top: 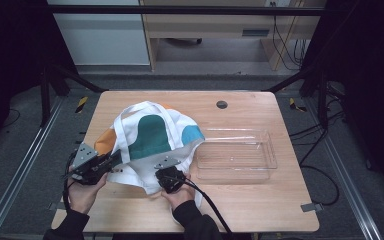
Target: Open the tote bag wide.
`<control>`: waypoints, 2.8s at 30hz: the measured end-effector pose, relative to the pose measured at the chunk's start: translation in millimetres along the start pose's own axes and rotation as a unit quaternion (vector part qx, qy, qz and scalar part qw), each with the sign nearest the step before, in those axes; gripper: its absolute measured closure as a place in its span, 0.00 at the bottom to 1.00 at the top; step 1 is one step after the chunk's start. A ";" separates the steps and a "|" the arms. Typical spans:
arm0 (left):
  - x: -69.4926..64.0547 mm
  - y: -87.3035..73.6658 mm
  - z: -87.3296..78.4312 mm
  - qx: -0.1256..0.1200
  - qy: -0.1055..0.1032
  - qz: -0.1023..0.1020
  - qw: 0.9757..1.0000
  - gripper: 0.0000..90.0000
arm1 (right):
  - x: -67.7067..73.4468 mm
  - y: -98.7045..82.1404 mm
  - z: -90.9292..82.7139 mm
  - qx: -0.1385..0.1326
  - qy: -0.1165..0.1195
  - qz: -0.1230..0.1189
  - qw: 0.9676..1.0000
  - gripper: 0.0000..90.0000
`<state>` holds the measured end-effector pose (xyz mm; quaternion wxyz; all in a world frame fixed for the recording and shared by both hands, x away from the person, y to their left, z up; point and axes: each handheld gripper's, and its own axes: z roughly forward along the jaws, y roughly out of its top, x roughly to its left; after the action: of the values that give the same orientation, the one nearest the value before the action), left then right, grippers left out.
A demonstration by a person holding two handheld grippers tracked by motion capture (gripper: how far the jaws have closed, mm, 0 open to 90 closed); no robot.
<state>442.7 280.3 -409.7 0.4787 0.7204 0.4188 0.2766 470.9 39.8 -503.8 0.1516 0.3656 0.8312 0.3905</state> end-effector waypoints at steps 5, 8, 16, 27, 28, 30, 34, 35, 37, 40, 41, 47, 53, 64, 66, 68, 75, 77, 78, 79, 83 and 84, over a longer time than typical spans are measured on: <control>1.7 5.6 -0.9 -0.015 -0.006 -0.010 1.000 0.93 | -0.1 -0.6 0.8 0.002 0.000 -0.002 1.000 1.00; 2.2 8.5 -1.6 -0.023 -0.009 -0.014 1.000 0.93 | -0.1 -1.0 1.1 0.000 -0.001 -0.005 1.000 1.00; 1.3 8.7 -1.4 -0.026 -0.011 -0.013 1.000 0.93 | 0.1 -5.4 0.0 -0.012 -0.002 0.004 1.000 1.00; 0.1 5.6 0.5 -0.021 -0.008 -0.009 1.000 0.92 | -5.4 19.5 -19.0 -0.105 -0.011 0.013 0.994 1.00; 0.0 5.5 0.5 -0.021 -0.008 -0.009 1.000 0.92 | -6.1 20.9 -18.4 -0.107 -0.012 0.011 0.994 1.00; 0.3 5.3 0.5 -0.021 -0.008 -0.010 1.000 0.92 | -7.2 23.3 -16.1 -0.105 -0.014 0.013 0.994 1.00; 0.3 4.2 0.4 -0.019 -0.007 -0.008 1.000 0.90 | -12.0 26.2 -11.1 -0.107 -0.015 0.022 0.994 1.00; 0.2 4.0 0.5 -0.017 -0.005 -0.007 1.000 0.89 | -13.4 26.4 -10.3 -0.108 -0.015 0.024 0.994 1.00; -0.1 3.5 0.6 -0.016 -0.004 -0.006 1.000 0.87 | -16.3 26.8 -9.7 -0.110 -0.017 0.028 0.993 1.00; -0.7 3.1 0.3 -0.015 0.000 -0.003 1.000 0.81 | -21.6 28.8 -11.4 -0.117 -0.016 0.037 0.992 1.00; -1.0 3.0 -0.1 -0.016 0.000 -0.003 1.000 0.79 | -23.0 30.5 -12.3 -0.116 -0.017 0.035 0.992 1.00; -4.2 4.7 -10.1 -0.018 0.007 -0.004 1.000 0.63 | -25.0 40.7 -25.8 -0.141 -0.014 0.034 0.989 1.00; -7.9 7.9 -28.8 -0.025 0.011 -0.004 1.000 0.56 | -21.8 47.6 -39.1 -0.165 -0.013 0.026 0.986 1.00; -26.8 6.6 -43.3 -0.039 0.005 -0.007 0.999 0.63 | -18.2 63.6 -56.3 -0.189 -0.014 0.015 0.982 1.00; -32.2 5.5 -42.9 -0.033 0.002 -0.003 0.999 0.67 | -18.3 65.0 -58.9 -0.189 -0.014 0.014 0.982 1.00; -37.8 4.1 -42.7 -0.033 0.001 -0.001 0.999 0.71 | -18.5 66.6 -61.0 -0.191 -0.014 0.013 0.981 1.00; -52.5 -8.0 -30.5 0.001 -0.004 0.015 1.000 0.89 | -19.0 69.7 -64.5 -0.191 -0.013 0.012 0.981 1.00; -55.2 -11.8 -22.9 0.014 0.000 0.016 1.000 0.93 | -19.7 69.8 -65.2 -0.190 -0.012 0.012 0.982 1.00; -55.7 -12.8 -19.0 0.017 0.002 0.014 1.000 0.95 | -20.1 69.8 -65.6 -0.190 -0.013 0.012 0.982 1.00; -55.5 -13.3 -15.4 0.020 0.005 0.010 1.000 0.97 | -20.3 69.8 -65.9 -0.190 -0.013 0.013 0.982 1.00; -51.2 -12.0 -4.1 0.015 0.013 -0.010 1.000 1.00 | -20.5 69.9 -66.5 -0.190 -0.012 0.013 0.982 1.00; -50.4 -11.0 -2.5 0.010 0.016 -0.011 1.000 1.00 | -20.6 69.8 -66.6 -0.189 -0.012 0.013 0.982 1.00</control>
<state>412.0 239.8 -418.8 0.4677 0.7161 0.4371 0.2782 483.5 18.9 -408.2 0.2227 0.3457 0.7357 0.5382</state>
